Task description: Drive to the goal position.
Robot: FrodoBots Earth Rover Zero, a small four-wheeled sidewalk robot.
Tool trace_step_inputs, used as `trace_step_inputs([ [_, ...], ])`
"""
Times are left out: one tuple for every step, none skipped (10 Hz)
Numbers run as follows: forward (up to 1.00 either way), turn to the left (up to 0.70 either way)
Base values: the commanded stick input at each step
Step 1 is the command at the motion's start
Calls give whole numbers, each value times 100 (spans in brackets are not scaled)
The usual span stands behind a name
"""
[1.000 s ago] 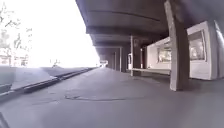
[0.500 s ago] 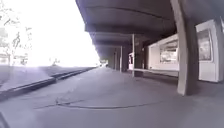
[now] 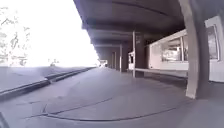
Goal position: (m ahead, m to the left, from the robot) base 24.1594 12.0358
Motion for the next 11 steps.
trace_step_inputs([
  [70, 0],
  [70, 0],
  [70, 0],
  [70, 0],
  [70, 0],
  [70, 0],
  [70, 0],
  [70, 0],
  [70, 0],
  [70, 0],
  [70, 0],
])
